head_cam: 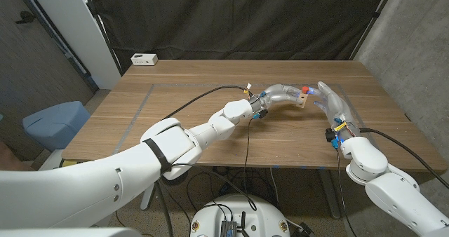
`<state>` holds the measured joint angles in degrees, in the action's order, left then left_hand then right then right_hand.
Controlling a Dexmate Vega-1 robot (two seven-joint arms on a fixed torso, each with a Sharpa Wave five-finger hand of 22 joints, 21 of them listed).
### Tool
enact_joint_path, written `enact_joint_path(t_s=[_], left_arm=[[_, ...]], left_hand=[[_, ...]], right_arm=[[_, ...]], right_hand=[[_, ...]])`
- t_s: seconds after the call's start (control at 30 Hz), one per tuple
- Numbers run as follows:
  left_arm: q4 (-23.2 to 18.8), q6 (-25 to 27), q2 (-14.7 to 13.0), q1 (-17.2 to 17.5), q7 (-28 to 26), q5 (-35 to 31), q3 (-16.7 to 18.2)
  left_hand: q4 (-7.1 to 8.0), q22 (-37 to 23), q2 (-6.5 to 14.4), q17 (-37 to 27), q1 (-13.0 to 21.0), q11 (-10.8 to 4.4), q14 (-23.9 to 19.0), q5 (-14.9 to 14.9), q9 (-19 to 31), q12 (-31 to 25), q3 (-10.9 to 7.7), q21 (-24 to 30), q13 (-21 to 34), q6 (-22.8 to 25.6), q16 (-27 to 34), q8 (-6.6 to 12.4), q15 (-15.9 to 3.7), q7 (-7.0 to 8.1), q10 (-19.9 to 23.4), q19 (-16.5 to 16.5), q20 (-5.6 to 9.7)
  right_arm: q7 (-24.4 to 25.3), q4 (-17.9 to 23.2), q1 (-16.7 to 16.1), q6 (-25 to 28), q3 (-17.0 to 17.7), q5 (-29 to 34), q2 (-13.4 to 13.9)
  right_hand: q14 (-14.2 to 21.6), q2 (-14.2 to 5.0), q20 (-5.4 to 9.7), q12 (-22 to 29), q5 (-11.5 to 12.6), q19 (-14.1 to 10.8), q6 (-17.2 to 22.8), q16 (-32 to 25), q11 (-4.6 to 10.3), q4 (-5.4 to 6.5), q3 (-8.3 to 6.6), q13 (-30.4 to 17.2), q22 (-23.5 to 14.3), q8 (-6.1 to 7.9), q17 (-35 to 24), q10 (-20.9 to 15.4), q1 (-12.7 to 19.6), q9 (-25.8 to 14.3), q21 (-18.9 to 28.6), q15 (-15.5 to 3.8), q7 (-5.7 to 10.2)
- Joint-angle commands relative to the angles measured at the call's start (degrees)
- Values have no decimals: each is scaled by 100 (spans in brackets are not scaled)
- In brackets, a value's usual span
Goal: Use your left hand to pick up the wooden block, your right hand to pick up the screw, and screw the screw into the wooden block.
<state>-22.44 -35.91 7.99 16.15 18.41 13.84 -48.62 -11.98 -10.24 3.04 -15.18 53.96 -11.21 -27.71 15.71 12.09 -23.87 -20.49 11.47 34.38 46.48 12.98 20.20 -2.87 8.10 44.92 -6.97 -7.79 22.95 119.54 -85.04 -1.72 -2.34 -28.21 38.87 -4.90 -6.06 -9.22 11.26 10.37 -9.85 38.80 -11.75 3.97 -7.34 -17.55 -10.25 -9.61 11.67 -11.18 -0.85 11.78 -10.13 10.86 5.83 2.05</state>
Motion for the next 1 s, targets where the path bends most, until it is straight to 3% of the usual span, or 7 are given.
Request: enact_joint_path(t_s=[0.03,1.0], left_arm=[[-31,-37,-5,27,39,3,0],[-111,-88,-51,80,109,15,38]], left_hand=[[311,-23,390,-14,-306,0,-41,17,27,-115,-322,29,18,423,-12,158,-360,-52,39,7,4],[310,-23,387,-11,-309,-9,-46,16,27,-122,-326,32,20,421,-14,157,-359,-45,52,-3,7]], right_arm=[[87,93,-124,-11,58,54,-31],[64,327,-297,117,148,157,-17]], right_hand=[[49,-20,10,41,-10,-63,92,-48,8,-4,-42,-12,-17,37,-19,-80,-10,-14,29,18,-31],[193,-33,20,51,-12,-154,357,-84,77,-16,-66,-12,-17,44,-13,-257,5,-17,41,-26,-82]])
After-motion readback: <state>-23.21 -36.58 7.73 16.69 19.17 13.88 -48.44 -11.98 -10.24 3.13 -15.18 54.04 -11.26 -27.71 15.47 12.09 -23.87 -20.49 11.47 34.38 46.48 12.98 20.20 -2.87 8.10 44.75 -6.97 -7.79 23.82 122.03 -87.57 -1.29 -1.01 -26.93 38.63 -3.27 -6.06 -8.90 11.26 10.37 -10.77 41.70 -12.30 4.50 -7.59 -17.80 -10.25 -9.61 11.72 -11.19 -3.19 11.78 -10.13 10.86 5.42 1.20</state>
